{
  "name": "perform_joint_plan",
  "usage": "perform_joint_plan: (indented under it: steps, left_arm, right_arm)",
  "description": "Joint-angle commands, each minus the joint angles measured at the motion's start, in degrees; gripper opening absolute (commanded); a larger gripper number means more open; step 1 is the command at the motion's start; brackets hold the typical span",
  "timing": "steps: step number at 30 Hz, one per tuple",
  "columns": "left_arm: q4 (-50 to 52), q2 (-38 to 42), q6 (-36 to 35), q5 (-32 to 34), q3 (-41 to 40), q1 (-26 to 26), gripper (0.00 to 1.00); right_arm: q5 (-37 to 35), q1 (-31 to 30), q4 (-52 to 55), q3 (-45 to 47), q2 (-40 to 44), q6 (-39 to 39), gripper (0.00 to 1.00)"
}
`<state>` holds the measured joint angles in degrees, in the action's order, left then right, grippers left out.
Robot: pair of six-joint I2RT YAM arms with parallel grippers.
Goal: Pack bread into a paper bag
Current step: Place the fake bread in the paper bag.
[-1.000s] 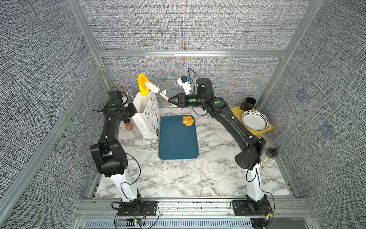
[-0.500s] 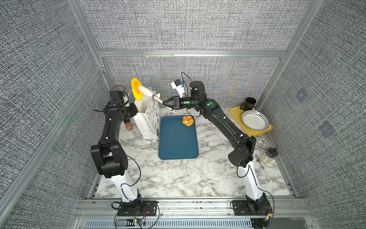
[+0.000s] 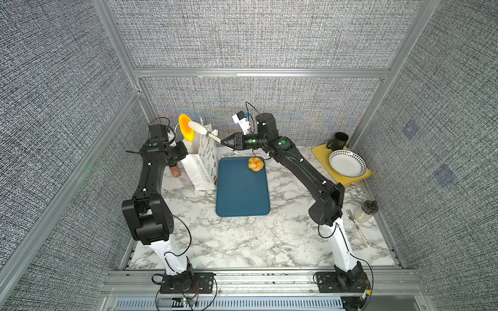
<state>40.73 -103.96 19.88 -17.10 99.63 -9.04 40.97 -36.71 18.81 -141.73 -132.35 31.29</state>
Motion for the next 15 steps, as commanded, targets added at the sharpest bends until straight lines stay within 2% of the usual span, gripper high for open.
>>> perform_joint_plan:
  steps: [1,4,8,15]
  left_arm:
    - [0.3,0.3,-0.5,-0.7,-0.2,-0.1,0.02]
    - [0.3,0.3,-0.5,-0.7,-0.2,-0.1,0.02]
    - [0.3,0.3,-0.5,-0.7,-0.4,-0.1,0.02]
    - [0.4,-0.3,-0.7,-0.5,0.0,-0.1,0.02]
  right_arm:
    - [-0.6,0.0,-2.5,0.3,0.6,0.1,0.32]
    - [-0.9,-0.1,-2.4,0.5,0.6,0.1,0.35]
    - [-1.3,-0.1,-2.4,1.4,1.3,-0.1,0.24]
    - [-0.7,-0.2,3.2,4.8,6.0,-3.2,0.25]
